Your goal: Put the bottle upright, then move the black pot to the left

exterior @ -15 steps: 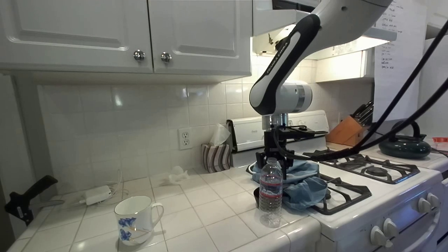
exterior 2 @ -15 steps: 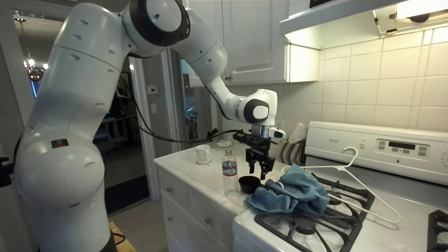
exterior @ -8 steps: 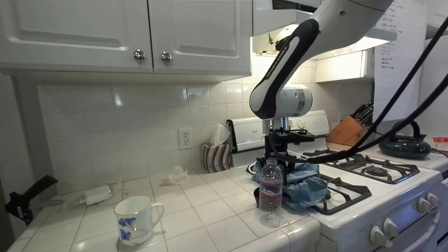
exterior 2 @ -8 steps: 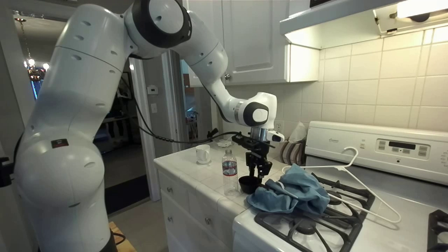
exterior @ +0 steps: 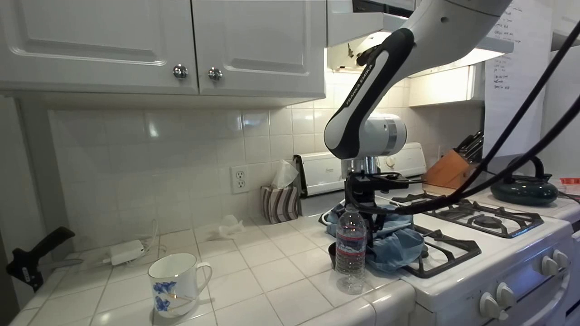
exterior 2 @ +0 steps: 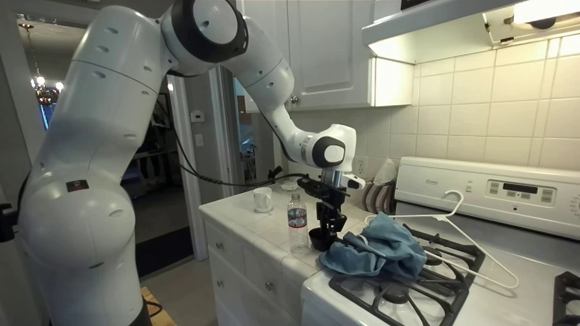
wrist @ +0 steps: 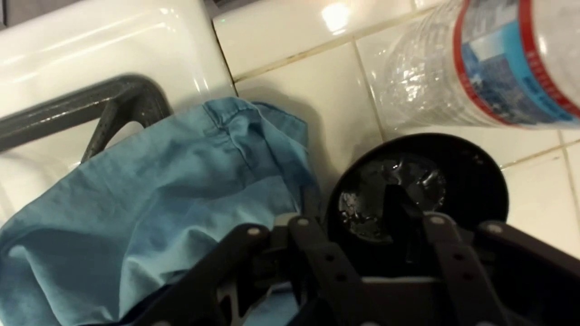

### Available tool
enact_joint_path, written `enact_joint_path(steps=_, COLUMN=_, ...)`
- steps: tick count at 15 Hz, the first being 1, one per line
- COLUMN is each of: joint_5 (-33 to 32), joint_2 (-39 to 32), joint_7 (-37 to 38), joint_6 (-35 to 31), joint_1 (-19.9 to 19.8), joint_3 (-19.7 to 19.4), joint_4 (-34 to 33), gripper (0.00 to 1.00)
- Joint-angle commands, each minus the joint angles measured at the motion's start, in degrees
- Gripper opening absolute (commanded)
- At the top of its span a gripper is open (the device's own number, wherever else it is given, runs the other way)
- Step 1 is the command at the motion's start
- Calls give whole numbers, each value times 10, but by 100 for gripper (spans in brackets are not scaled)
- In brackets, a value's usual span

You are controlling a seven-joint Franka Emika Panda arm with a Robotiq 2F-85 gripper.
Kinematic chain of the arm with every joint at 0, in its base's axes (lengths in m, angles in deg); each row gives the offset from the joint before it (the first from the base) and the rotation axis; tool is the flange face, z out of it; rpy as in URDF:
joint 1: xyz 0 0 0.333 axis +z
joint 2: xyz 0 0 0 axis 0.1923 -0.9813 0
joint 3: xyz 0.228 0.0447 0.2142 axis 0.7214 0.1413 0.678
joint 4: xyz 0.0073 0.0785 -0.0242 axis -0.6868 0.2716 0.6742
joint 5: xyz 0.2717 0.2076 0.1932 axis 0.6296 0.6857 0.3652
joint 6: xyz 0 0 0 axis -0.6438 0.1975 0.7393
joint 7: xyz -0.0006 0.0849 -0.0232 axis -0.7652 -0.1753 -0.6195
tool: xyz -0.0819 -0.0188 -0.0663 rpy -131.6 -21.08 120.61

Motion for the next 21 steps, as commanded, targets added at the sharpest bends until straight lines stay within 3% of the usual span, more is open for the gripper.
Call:
enact_joint_path(steps=1, joint_5=16, joint_2=6, joint_7=16, joint_6=-13, joint_1=-4, joint_3=12, joint_4=18, gripper=47)
enact_joint_path(steps=8, joint_5=20, joint_2=5, joint_7=21, joint_6=-26, joint_1=-2, joint_3=21, joint_4=28, gripper=46)
enact_joint_path(steps=12, joint_5=23, joint_2=5, joint_7=27, joint_6=-37, joint_1=-1, joint_3=23, joint_4=32, gripper=31)
enact_joint_path(steps=14, joint_5=22, joint_2=5, joint_7=32, joint_6=-43, joint_1=0, joint_3=22, joint_4=34, gripper=33)
enact_joint_path(steps=16, joint_5=21, joint_2=5, joint_7=35, joint_6=-48, joint_1=1, joint_3=22, joint_4=37, gripper=17)
enact_joint_path(steps=18, joint_5=19, joint_2=5, joint_7=37, joint_6=-52, joint_1=2, joint_3=22, joint_4=39, gripper=22)
enact_joint_path(steps=19, joint_5=19, joint_2=5, joint_7=39, joint_6=-54, joint_1=2, joint_3=22, joint_4=40, gripper=30)
enact_joint_path(steps=20, joint_5=17, joint_2=5, joint_7=39, joint_6=-56, joint_1=3, joint_3=22, joint_4=41, gripper=25)
enact_joint_path(steps=21, joint_5=17, joint_2=5, joint_7=40, joint_6=-56, joint_1=3, joint_3=22, joint_4=41, gripper=9)
